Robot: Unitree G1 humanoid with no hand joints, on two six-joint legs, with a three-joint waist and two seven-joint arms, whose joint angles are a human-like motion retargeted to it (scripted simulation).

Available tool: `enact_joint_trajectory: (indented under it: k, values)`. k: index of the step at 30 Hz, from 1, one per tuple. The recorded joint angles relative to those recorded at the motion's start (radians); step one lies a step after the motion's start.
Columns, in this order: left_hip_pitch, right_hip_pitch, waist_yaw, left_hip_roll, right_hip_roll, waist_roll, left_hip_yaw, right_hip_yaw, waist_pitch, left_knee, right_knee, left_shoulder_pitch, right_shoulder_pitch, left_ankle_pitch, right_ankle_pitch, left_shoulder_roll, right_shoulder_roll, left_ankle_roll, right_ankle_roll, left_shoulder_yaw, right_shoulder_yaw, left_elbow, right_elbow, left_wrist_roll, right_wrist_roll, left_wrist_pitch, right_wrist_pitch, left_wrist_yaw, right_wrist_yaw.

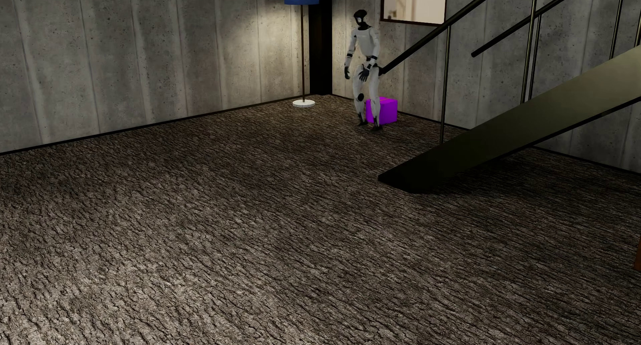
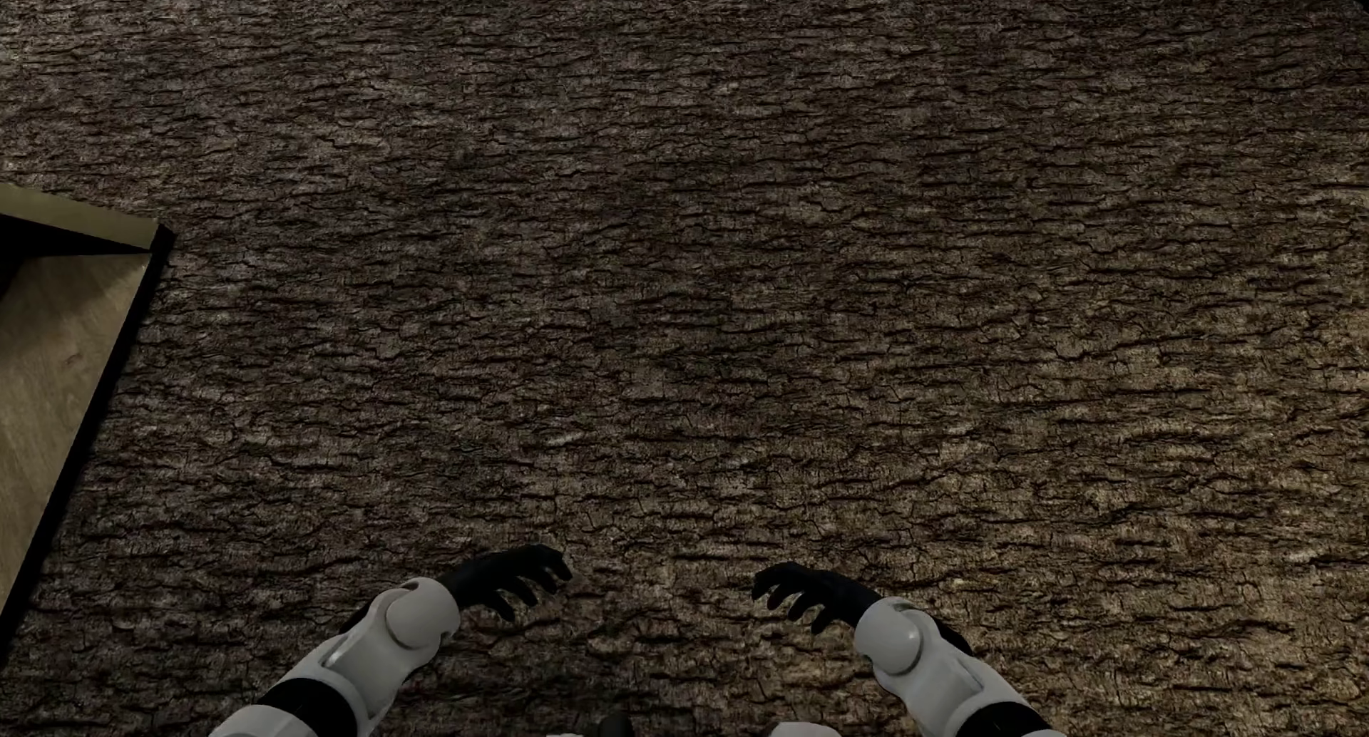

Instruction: Get off of the purple box

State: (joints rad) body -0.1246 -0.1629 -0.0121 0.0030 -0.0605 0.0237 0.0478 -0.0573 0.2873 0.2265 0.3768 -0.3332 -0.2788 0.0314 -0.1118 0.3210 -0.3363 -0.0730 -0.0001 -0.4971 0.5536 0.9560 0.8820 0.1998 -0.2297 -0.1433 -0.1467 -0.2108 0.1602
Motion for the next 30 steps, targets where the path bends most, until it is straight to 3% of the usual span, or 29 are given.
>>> enact_joint_trajectory:
  k: [3,4,9,12,17,21,30]
  values:
    - [0.143,0.154,-0.005,-0.004,0.012,-0.003,0.026,-0.041,-0.134,-0.142,-0.160,0.118,0.135,0.015,0.015,0.020,-0.033,-0.010,0.002,0.087,-0.092,0.057,-0.005,-0.020,-0.003,-0.015,-0.030,0.036,0.026]
    - [0.200,0.228,-0.011,-0.001,0.012,0.008,0.035,-0.063,-0.134,-0.162,-0.214,0.147,0.150,0.008,0.022,0.024,-0.037,-0.014,0.011,0.123,-0.123,0.074,0.027,-0.034,-0.016,-0.020,-0.039,0.041,0.020]
    - [0.336,0.328,-0.018,-0.005,0.007,0.006,0.059,-0.092,-0.221,-0.229,-0.222,0.205,0.180,-0.011,-0.016,-0.036,-0.007,-0.021,0.014,0.194,-0.164,0.321,0.309,-0.062,-0.004,0.041,0.045,0.115,-0.065]
    - [0.356,0.342,-0.022,-0.002,0.004,0.006,0.063,-0.091,-0.253,-0.229,-0.218,0.263,0.212,-0.030,-0.029,-0.053,-0.031,-0.027,0.016,0.224,-0.185,0.310,0.307,-0.055,-0.012,0.035,0.039,0.089,-0.052]
    - [0.357,0.342,-0.023,0.001,-0.003,0.011,0.048,-0.069,-0.287,-0.226,-0.218,0.328,0.260,-0.041,-0.033,-0.086,-0.052,-0.026,0.017,0.227,-0.204,0.214,0.231,-0.028,-0.004,0.006,0.017,0.024,-0.023]
    - [0.337,0.342,-0.024,0.006,0.000,0.013,0.031,-0.031,-0.291,-0.212,-0.228,0.319,0.257,-0.035,-0.056,-0.092,-0.016,-0.014,0.019,0.223,-0.201,0.225,0.231,-0.045,0.006,0.019,0.031,0.049,-0.033]
    - [0.355,0.351,-0.023,-0.002,0.009,0.010,0.044,-0.072,-0.276,-0.226,-0.226,0.292,0.260,-0.037,-0.031,-0.061,-0.003,-0.012,0.001,0.211,-0.184,0.248,0.216,-0.061,-0.009,0.019,0.017,0.072,-0.015]
